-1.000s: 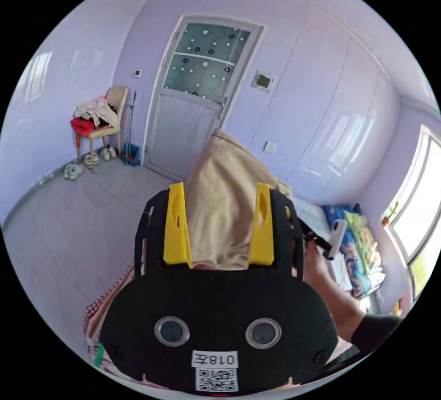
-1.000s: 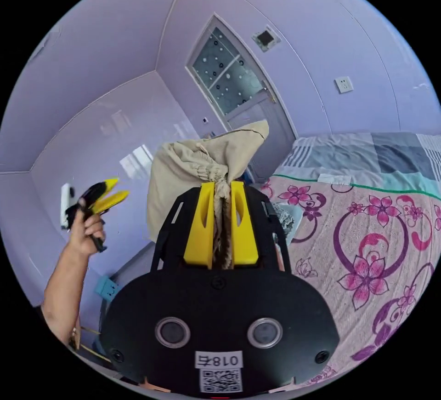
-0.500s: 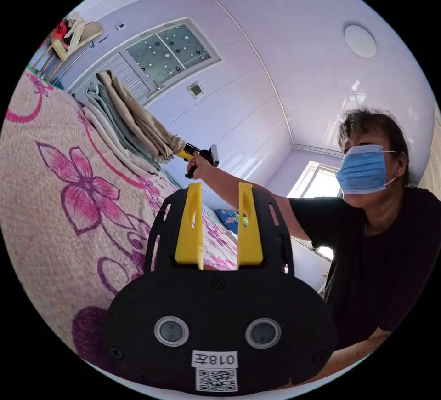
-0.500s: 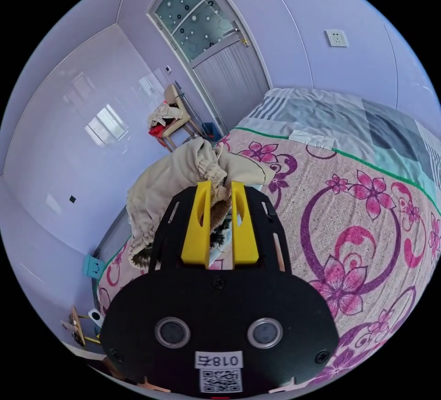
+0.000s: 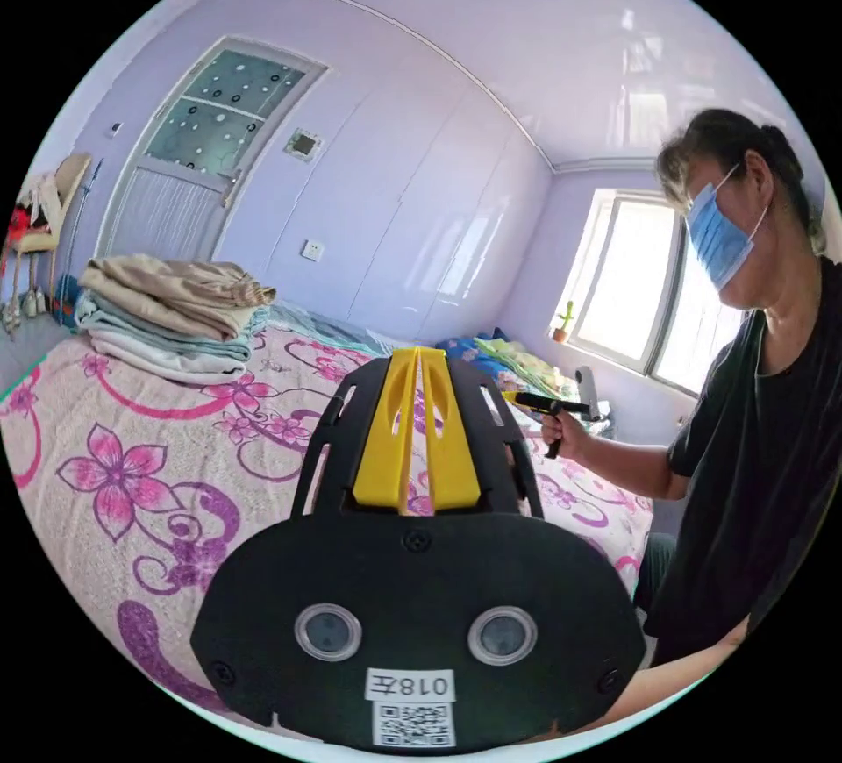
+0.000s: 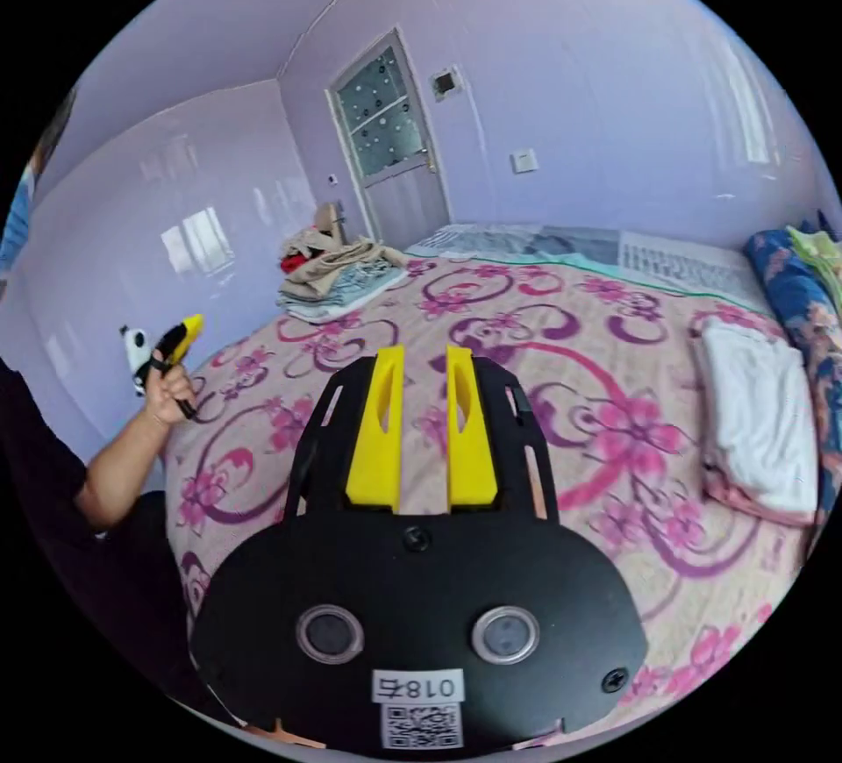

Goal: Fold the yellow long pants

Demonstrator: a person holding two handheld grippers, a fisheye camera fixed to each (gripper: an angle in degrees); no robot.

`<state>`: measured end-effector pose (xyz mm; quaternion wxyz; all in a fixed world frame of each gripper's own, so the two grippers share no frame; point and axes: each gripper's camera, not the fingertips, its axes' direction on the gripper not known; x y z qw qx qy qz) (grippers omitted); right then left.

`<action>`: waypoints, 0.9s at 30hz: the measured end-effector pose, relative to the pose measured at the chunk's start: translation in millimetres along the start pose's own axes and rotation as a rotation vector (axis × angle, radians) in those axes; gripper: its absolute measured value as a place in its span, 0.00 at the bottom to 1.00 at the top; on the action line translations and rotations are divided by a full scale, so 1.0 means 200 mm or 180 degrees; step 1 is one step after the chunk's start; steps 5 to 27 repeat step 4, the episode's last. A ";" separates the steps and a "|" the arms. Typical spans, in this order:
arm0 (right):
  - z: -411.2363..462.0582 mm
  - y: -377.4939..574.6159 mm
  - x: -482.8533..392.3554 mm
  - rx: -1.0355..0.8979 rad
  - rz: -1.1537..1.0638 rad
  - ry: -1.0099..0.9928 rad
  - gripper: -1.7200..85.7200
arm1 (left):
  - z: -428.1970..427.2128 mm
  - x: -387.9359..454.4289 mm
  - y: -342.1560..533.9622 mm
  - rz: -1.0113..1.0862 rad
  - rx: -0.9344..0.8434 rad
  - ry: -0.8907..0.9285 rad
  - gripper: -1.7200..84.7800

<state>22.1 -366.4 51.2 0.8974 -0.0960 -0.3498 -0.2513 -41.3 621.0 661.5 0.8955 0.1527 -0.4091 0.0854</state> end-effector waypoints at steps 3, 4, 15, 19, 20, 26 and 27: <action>-0.33 0.24 0.17 -0.0072 -0.0016 0.1153 0.13 | 0.25 0.40 -0.16 0.0141 -0.0315 -0.0051 0.01; -0.36 0.28 0.20 -0.0119 -0.0053 0.1380 0.13 | 0.33 0.52 -0.19 0.0077 -0.0366 0.0011 0.01; -0.36 0.28 0.20 -0.0119 -0.0053 0.1380 0.13 | 0.33 0.52 -0.19 0.0077 -0.0366 0.0011 0.01; -0.36 0.28 0.20 -0.0119 -0.0053 0.1380 0.13 | 0.33 0.52 -0.19 0.0077 -0.0366 0.0011 0.01; -0.36 0.28 0.20 -0.0119 -0.0053 0.1380 0.13 | 0.33 0.52 -0.19 0.0077 -0.0366 0.0011 0.01; -0.36 0.28 0.20 -0.0119 -0.0053 0.1380 0.13 | 0.33 0.52 -0.19 0.0077 -0.0366 0.0011 0.01; -0.36 0.28 0.20 -0.0119 -0.0053 0.1380 0.13 | 0.33 0.52 -0.19 0.0077 -0.0366 0.0011 0.01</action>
